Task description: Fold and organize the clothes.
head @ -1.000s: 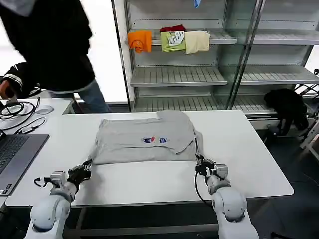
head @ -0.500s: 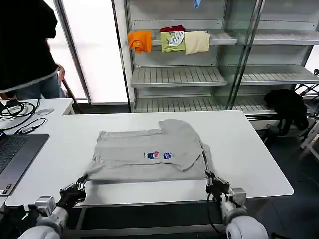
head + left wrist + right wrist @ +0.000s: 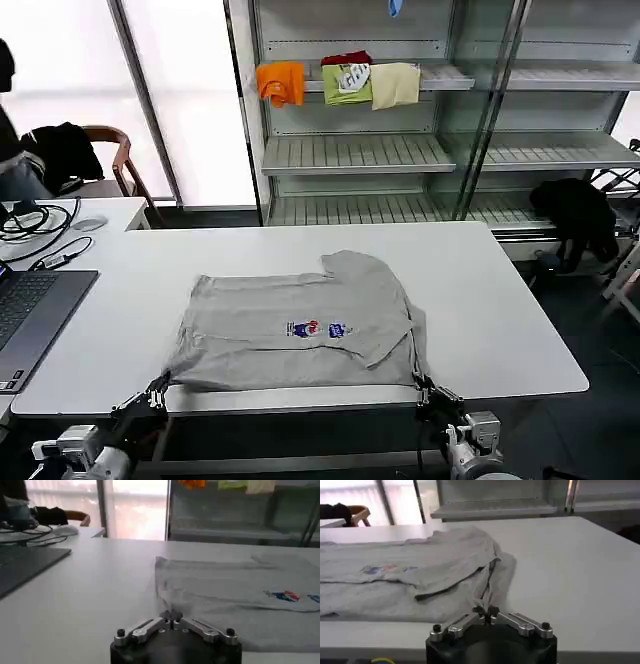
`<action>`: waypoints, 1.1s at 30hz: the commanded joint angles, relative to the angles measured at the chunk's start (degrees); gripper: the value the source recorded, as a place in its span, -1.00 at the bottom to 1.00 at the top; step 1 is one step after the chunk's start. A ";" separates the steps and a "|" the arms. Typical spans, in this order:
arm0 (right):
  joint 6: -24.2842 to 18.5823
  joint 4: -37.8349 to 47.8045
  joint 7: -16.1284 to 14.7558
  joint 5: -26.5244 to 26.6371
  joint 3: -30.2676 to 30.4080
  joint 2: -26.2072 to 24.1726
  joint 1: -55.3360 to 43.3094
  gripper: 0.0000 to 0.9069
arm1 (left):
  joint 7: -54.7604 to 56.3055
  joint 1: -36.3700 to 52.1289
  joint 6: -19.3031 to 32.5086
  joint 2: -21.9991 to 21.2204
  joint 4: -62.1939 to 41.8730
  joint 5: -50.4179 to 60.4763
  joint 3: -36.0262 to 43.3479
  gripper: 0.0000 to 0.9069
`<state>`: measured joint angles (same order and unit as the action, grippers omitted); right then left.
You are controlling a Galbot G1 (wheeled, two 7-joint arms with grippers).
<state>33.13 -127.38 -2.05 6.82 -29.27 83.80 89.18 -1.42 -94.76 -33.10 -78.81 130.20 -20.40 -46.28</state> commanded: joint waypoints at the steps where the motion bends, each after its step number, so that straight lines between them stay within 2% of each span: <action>1: -0.16 -2.75 1.87 -1.34 0.06 0.57 1.47 1.00 | 2.15 0.90 0.05 -1.46 1.99 2.74 -1.11 1.00; 3: -0.95 -3.66 2.61 -2.68 -0.55 0.93 1.03 1.00 | 2.59 2.12 0.04 -1.92 2.59 3.09 -1.96 1.00; 5: -2.74 -5.26 2.32 -6.87 -1.02 1.20 -0.60 1.00 | 2.24 3.46 0.05 -1.78 3.58 2.00 -2.70 1.00; 8: -1.65 -7.14 0.87 -7.14 -1.44 1.43 -5.76 1.00 | 0.27 6.19 0.06 -0.93 4.38 0.52 -2.68 1.00; 10: 0.08 -4.77 -0.06 -6.75 -1.15 1.70 -12.27 1.00 | -1.69 12.34 0.04 0.84 2.56 0.19 -0.82 1.00; 12: 0.04 -1.09 -0.51 -5.65 0.08 1.56 -19.24 1.00 | -4.42 16.94 0.02 2.35 -0.51 -0.12 0.50 1.00; 17: 0.09 14.98 -1.71 -2.95 3.54 2.42 -36.66 1.00 | -5.77 29.91 -0.01 5.92 -11.27 -1.43 4.33 1.00; 19: 0.09 18.85 -2.29 -2.98 4.39 2.88 -40.88 1.00 | -5.57 34.01 -0.05 7.07 -17.01 -1.40 6.67 1.00; 24: 0.02 38.67 -1.96 -5.02 6.44 6.63 -52.26 1.00 | -5.02 44.08 -0.05 8.55 -30.22 -0.53 11.40 1.00; 26: 0.03 42.31 -2.19 -5.33 5.89 7.72 -54.35 1.00 | -5.07 46.57 -0.12 8.83 -34.28 0.35 13.05 1.00; 27: 0.03 46.93 -1.93 -6.69 5.43 8.75 -56.49 1.00 | -5.08 47.33 -0.14 8.99 -35.37 0.81 13.89 1.00; 30: 0.11 53.49 -1.34 -10.09 3.72 10.56 -59.24 1.00 | -5.73 50.38 -0.19 9.11 -40.26 2.02 15.54 1.00; 33: 0.13 57.41 -1.96 -11.24 2.74 10.93 -60.23 1.00 | -7.26 52.70 -0.18 8.59 -45.77 4.36 16.42 1.00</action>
<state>33.11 -92.13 -3.62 -0.28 -25.94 91.07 43.02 -6.11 -58.42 -33.25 -71.68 106.51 -19.64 -36.48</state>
